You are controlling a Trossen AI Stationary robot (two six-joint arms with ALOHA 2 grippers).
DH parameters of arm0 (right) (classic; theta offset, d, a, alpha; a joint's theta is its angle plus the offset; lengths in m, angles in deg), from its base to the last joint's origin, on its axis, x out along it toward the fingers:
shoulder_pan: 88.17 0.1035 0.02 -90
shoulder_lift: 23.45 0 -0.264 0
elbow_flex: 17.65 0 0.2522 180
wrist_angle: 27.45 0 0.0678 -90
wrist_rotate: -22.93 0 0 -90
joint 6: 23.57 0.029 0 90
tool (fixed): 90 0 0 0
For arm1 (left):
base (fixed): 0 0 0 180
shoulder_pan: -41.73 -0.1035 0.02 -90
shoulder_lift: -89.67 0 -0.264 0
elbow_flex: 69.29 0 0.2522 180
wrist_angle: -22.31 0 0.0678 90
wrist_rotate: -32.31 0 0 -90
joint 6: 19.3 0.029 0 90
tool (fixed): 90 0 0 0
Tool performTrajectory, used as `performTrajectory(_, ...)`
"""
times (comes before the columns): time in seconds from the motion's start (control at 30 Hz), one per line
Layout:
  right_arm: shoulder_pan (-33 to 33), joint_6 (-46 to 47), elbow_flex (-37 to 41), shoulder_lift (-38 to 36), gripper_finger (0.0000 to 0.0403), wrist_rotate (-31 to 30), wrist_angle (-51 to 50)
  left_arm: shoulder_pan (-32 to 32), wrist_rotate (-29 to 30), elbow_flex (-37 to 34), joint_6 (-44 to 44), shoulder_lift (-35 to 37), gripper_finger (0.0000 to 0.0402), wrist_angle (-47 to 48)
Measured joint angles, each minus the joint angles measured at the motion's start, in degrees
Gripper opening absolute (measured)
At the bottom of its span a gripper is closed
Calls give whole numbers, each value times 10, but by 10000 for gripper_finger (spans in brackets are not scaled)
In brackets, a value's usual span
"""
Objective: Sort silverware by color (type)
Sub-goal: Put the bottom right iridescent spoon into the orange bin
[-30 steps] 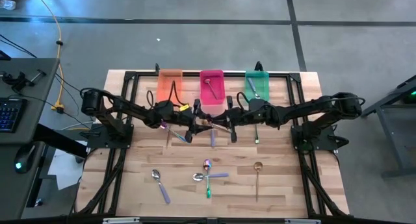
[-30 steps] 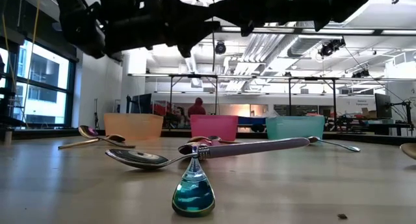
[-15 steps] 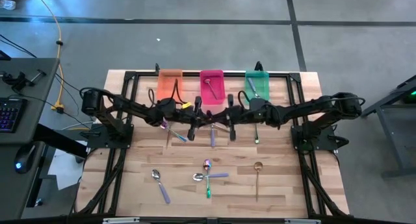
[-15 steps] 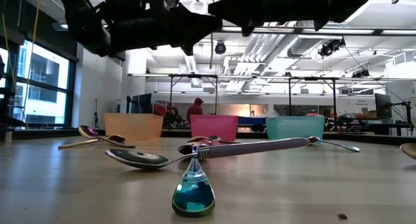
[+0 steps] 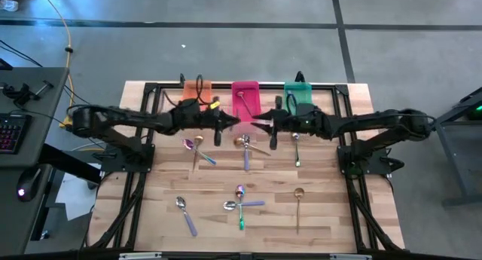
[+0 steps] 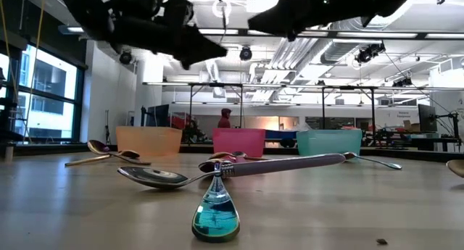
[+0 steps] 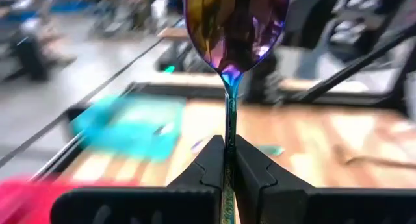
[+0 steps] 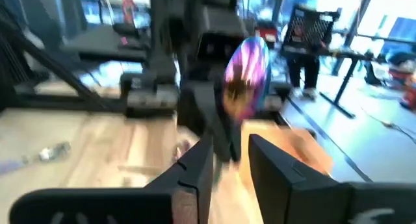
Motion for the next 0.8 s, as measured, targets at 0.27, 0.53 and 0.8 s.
performTrajectory(0.27,-43,-1,0,-22,28,-10,-87,-111,95,22,-47,137,3,326)
performTrajectory(0.53,-60,-1,0,-9,9,-10,-97,-265,52,44,-61,111,3,434)
performTrajectory(0.8,-59,-2,0,-1,1,-9,-98,-327,0,44,-51,14,3,431)
